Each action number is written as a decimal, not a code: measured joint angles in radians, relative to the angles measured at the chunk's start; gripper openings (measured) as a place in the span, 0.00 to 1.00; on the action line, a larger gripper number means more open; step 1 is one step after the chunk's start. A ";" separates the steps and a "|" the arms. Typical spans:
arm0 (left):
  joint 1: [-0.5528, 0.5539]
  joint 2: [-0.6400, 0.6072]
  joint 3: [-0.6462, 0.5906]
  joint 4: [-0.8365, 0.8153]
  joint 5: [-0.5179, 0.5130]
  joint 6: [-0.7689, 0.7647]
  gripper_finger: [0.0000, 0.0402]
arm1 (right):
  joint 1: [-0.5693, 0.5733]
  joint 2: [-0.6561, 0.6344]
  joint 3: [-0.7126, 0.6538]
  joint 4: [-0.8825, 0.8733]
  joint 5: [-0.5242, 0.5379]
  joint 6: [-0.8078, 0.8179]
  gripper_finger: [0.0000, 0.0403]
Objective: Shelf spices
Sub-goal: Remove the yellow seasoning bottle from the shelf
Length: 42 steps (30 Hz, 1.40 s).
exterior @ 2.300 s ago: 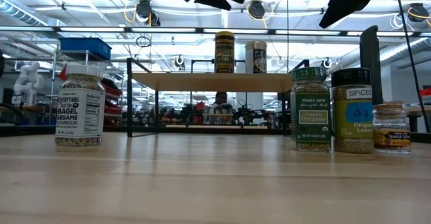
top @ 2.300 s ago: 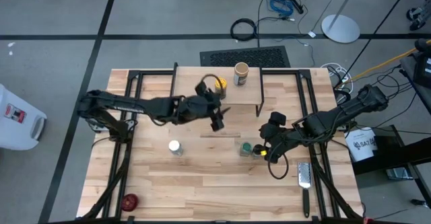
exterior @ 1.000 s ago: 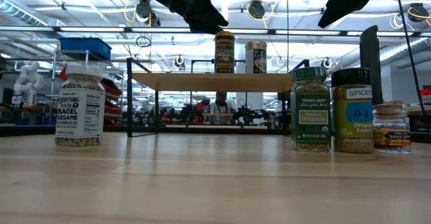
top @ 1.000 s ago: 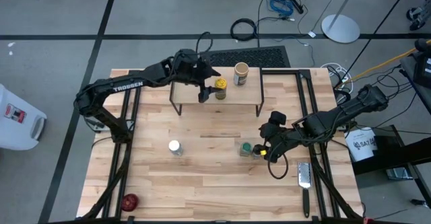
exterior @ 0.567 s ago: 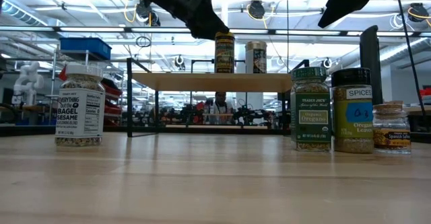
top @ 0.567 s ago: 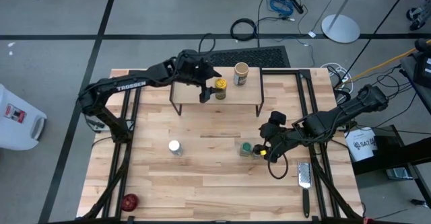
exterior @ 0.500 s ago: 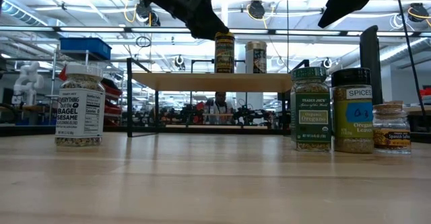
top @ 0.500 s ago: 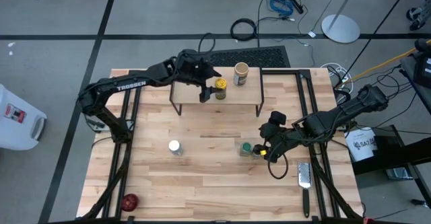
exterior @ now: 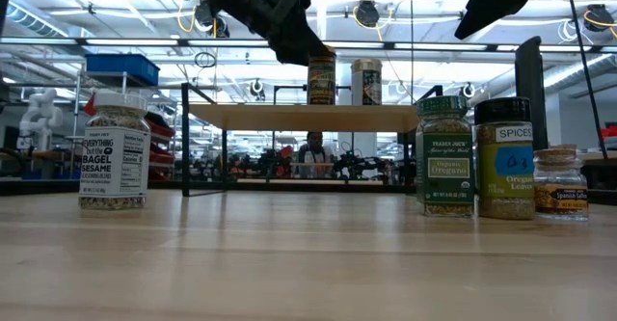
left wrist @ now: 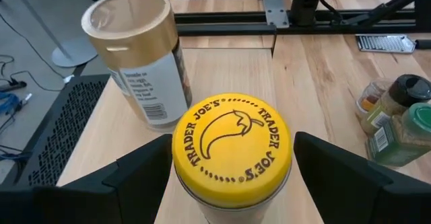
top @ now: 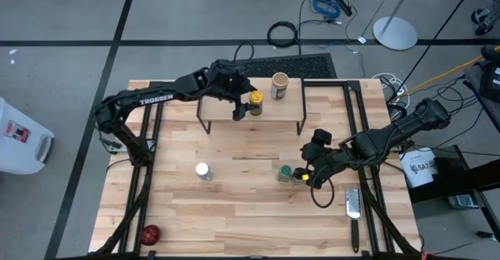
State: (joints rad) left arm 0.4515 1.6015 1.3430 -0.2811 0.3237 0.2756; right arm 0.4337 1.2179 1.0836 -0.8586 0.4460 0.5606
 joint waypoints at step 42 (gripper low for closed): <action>-0.017 -0.047 0.000 -0.013 0.031 0.018 0.59 | 0.000 0.000 0.000 0.001 0.004 -0.008 0.78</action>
State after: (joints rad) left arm 0.4343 1.5540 1.3430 -0.2943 0.3542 0.2935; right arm 0.4335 1.2179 1.0836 -0.8581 0.4500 0.5529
